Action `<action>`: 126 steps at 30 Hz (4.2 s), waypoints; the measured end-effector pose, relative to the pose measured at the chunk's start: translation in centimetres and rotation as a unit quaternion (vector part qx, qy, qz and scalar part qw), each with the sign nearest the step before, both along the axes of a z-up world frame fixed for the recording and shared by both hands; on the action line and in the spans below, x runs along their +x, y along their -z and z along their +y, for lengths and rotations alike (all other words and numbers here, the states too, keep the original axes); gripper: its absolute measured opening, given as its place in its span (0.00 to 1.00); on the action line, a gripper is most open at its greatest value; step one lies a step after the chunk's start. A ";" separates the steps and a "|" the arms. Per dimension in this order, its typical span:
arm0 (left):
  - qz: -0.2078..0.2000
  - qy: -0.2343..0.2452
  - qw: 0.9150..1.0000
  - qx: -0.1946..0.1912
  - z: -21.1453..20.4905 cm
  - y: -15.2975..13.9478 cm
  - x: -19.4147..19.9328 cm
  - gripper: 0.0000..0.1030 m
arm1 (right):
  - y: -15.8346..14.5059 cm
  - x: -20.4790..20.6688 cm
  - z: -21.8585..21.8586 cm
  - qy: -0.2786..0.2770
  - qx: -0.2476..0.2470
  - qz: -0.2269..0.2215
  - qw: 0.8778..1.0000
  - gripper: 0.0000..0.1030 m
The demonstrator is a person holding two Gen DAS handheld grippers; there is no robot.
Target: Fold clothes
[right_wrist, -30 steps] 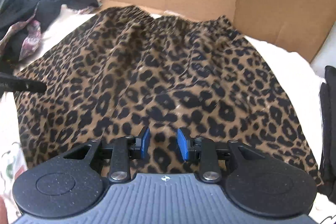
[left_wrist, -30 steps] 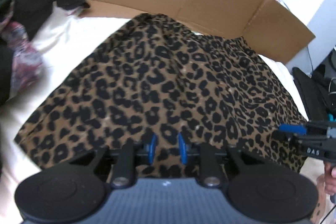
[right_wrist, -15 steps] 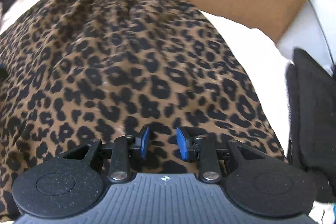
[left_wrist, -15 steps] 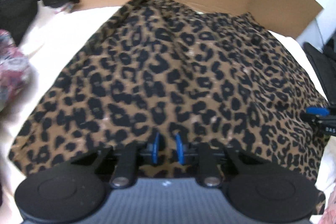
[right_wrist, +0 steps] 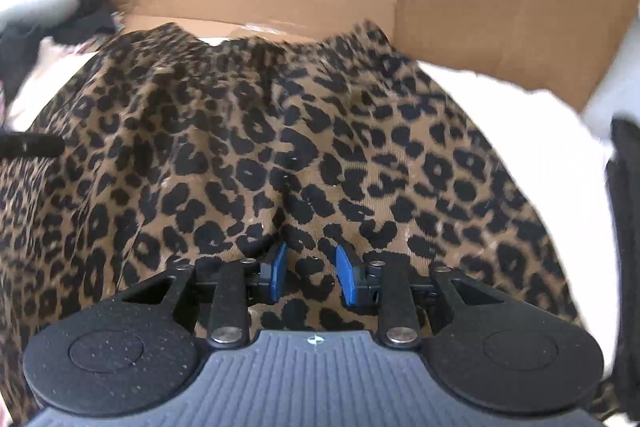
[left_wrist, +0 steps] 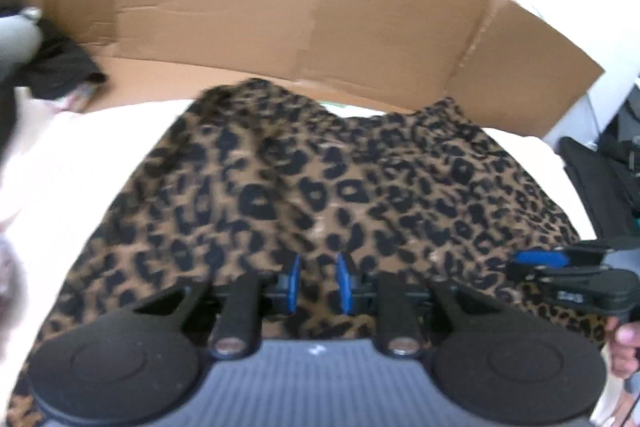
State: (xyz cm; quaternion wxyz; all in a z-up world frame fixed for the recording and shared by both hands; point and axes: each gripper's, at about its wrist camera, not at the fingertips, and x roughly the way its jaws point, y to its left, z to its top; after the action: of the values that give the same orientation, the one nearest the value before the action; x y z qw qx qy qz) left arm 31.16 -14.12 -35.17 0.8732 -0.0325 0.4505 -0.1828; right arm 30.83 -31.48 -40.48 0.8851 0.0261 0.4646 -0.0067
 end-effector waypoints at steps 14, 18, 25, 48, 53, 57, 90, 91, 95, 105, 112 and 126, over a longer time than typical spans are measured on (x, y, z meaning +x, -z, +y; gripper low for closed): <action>0.013 -0.049 0.999 0.018 2.1 1.3 0.2 0.10 | -1.3 0.0 -3.1 0.042 -0.002 -0.023 0.999 0.15; 0.003 -0.045 0.999 0.008 1.0 0.7 1.0 0.11 | -1.6 0.0 -2.1 0.008 0.004 -0.038 0.999 0.15; -0.006 0.004 1.000 0.027 -1.0 1.4 2.0 0.13 | 0.1 2.9 -0.1 -0.046 -0.025 -0.023 0.998 0.15; 0.001 0.047 0.998 0.036 -4.3 1.8 5.6 0.20 | -0.3 4.6 1.9 0.093 0.015 -0.038 0.995 0.14; 0.010 0.032 0.998 0.044 -1.0 -0.3 3.4 0.24 | -1.7 2.7 2.9 0.058 0.012 -0.045 0.997 0.14; 0.015 0.020 0.996 0.086 3.4 -1.9 1.6 0.24 | -3.5 1.0 4.4 0.020 0.015 -0.067 0.997 0.15; 0.060 -0.101 0.987 0.113 19.7 -3.5 -8.0 0.23 | -4.7 -10.0 5.3 -0.058 0.022 -0.018 0.998 0.36; 0.066 -0.105 0.986 0.109 19.7 -3.0 -7.9 0.23 | -4.6 -10.1 5.3 -0.057 0.023 -0.015 0.998 0.36; 0.077 -0.099 0.985 0.121 19.2 -1.2 -7.6 0.23 | -4.1 -10.6 6.0 -0.069 0.023 -0.007 0.997 0.36; 0.102 -0.071 0.981 0.151 18.3 1.9 -7.2 0.27 | -3.6 -10.8 6.5 -0.074 0.033 0.006 0.997 0.36; 0.103 -0.064 0.976 0.180 18.1 2.4 -6.4 0.48 | -3.3 -10.9 6.5 -0.077 0.034 0.010 0.996 0.36; 0.081 -0.019 0.988 0.131 18.3 -0.6 -6.8 0.07 | -3.1 -11.0 7.1 -0.087 0.045 0.012 0.995 0.36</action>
State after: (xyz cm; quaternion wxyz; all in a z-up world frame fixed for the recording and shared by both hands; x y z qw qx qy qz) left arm 24.32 4.18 -34.61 0.8337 0.0592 0.5394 -0.1026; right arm 19.81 -24.43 -37.39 0.8747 0.0257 0.4753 0.0911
